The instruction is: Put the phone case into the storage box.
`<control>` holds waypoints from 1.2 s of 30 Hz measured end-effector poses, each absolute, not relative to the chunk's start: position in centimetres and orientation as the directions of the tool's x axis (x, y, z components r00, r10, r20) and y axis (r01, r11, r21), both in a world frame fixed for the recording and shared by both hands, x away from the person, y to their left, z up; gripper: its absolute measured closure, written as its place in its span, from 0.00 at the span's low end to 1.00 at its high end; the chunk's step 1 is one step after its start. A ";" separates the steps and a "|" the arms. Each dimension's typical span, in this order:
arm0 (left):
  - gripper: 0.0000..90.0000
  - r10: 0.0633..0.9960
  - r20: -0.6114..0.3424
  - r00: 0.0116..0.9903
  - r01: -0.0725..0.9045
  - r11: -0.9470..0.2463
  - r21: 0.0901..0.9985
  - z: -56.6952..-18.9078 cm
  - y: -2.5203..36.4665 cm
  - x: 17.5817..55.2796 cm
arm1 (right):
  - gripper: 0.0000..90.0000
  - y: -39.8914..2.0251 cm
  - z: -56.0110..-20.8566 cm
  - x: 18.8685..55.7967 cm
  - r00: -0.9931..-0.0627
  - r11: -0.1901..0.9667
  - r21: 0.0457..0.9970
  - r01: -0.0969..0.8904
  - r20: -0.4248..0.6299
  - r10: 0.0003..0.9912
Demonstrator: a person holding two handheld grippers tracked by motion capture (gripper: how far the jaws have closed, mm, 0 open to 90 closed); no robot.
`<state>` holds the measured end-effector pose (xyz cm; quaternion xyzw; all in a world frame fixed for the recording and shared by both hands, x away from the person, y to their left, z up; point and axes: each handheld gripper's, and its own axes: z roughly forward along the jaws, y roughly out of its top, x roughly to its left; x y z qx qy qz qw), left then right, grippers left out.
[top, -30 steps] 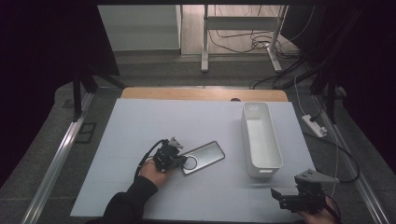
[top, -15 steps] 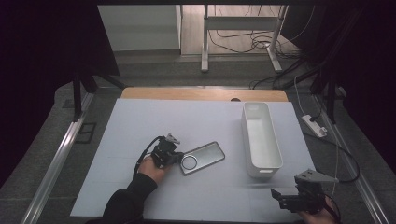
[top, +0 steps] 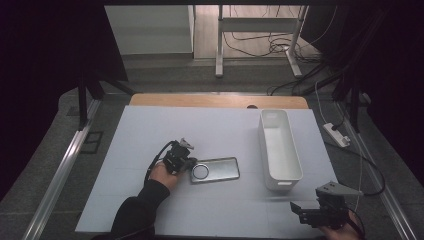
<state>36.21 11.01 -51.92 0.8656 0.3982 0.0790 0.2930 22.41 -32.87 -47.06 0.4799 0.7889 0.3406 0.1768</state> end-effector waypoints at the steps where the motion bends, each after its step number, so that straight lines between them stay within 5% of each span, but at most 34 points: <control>1: 0.99 0.737 -0.094 0.669 0.644 -0.512 0.569 -51.9 10.9 36.4 | 0.00 -32.9 -47.1 22.4 -0.477 0.307 0.707 0.637 0.048 0.878; 36: 0.99 0.702 -0.048 0.711 0.595 -0.564 0.573 -51.9 6.1 39.4 | 0.00 -33.0 -47.1 22.4 -0.476 0.301 0.709 0.637 0.055 0.878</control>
